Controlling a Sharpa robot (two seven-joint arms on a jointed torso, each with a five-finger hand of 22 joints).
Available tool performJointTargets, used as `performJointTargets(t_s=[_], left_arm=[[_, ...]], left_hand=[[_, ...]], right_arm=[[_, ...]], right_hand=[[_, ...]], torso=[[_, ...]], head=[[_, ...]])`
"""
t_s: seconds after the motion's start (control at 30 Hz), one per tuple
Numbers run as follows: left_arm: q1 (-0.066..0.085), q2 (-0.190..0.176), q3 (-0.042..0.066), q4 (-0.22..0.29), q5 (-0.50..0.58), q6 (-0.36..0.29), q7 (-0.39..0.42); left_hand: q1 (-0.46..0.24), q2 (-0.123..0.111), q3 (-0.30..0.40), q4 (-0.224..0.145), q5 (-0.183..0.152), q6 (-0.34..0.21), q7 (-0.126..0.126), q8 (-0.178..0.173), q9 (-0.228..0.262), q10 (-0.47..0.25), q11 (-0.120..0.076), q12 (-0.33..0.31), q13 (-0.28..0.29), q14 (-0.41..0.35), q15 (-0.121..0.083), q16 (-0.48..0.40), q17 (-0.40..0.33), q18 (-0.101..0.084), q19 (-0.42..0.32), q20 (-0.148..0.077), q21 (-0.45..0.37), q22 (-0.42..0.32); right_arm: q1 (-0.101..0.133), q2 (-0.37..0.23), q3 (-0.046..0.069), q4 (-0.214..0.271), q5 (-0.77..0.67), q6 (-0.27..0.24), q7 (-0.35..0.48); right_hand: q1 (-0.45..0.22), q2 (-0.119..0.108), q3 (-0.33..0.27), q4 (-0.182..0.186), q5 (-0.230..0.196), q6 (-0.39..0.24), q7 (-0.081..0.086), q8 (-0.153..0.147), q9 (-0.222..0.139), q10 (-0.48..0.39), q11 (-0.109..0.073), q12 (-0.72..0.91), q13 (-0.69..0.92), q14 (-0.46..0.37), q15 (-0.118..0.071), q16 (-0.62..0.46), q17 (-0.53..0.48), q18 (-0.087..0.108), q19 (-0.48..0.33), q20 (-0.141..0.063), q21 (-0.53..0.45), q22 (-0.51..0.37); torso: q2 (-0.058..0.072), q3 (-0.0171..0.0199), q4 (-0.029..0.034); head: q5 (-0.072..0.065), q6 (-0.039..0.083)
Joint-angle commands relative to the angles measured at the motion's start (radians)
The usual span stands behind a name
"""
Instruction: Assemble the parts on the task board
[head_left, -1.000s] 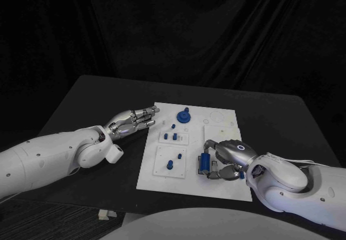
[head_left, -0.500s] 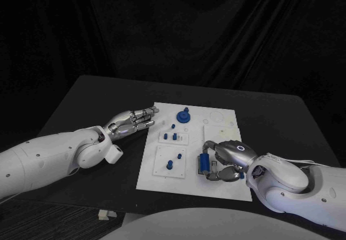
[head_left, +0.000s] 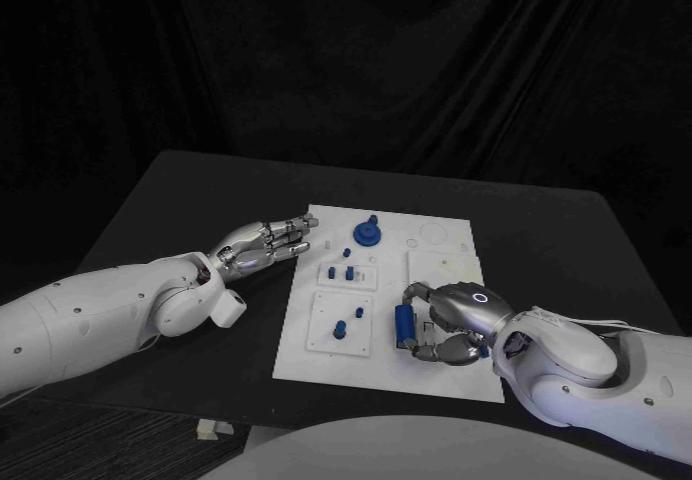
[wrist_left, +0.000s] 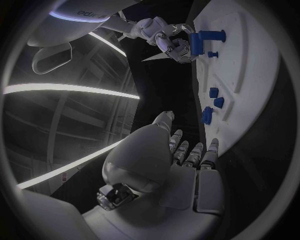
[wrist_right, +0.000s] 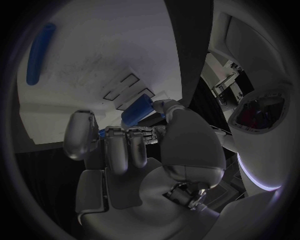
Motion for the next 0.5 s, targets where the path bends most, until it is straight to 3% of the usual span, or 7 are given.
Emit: performJointTargets(t_s=[0.03, 0.17, 0.5], left_arm=[[-0.002, 0.002, 0.001, 0.001, 0.006, 0.015, 0.006], [-0.002, 0.002, 0.001, 0.001, 0.006, 0.016, 0.004], [-0.002, 0.0, 0.001, 0.002, 0.006, 0.02, -0.001]], left_hand=[[0.002, 0.01, 0.005, 0.0, 0.001, -0.002, 0.006, 0.001, 0.001, -0.001, 0.007, 0.0, 0.001, 0.001, 0.008, -0.001, -0.001, -0.019, 0.007, 0.003, 0.004, 0.0], [0.002, 0.01, 0.005, 0.0, 0.001, -0.002, 0.006, 0.001, 0.001, -0.001, 0.007, 0.0, 0.001, 0.001, 0.008, -0.001, -0.001, -0.019, 0.007, 0.003, 0.004, 0.0], [0.001, 0.01, 0.006, 0.001, 0.0, 0.0, 0.007, 0.002, 0.001, -0.001, 0.008, 0.0, 0.001, 0.002, 0.009, -0.001, -0.001, -0.019, 0.007, 0.003, 0.004, 0.001]], right_arm=[[-0.003, 0.0, -0.003, -0.004, -0.004, 0.047, -0.034], [-0.003, 0.001, -0.003, -0.004, -0.004, 0.056, -0.042], [-0.004, -0.003, -0.003, 0.005, -0.004, 0.058, -0.058]], right_hand=[[0.009, 0.0, -0.017, -0.002, -0.053, -0.006, 0.004, -0.007, -0.023, 0.104, 0.013, 0.003, 0.263, 0.096, 0.01, -0.004, 0.219, 0.006, -0.006, 0.004, -0.006, 0.159], [0.007, 0.003, -0.026, -0.001, -0.075, -0.008, 0.007, -0.012, -0.04, 0.104, 0.015, 0.003, 0.263, 0.095, 0.012, -0.006, 0.214, 0.008, -0.008, 0.006, -0.013, 0.158], [-0.002, 0.012, -0.031, 0.0, -0.082, 0.003, 0.008, -0.012, -0.055, 0.104, 0.017, 0.003, 0.263, 0.094, 0.014, -0.007, 0.212, 0.009, -0.01, 0.008, -0.018, 0.156]], torso=[[0.0, -0.001, 0.0018], [0.001, -0.0007, 0.0026], [0.0, -0.0006, 0.0024]], head=[[-0.001, 0.0], [-0.001, 0.0], [-0.001, 0.0]])
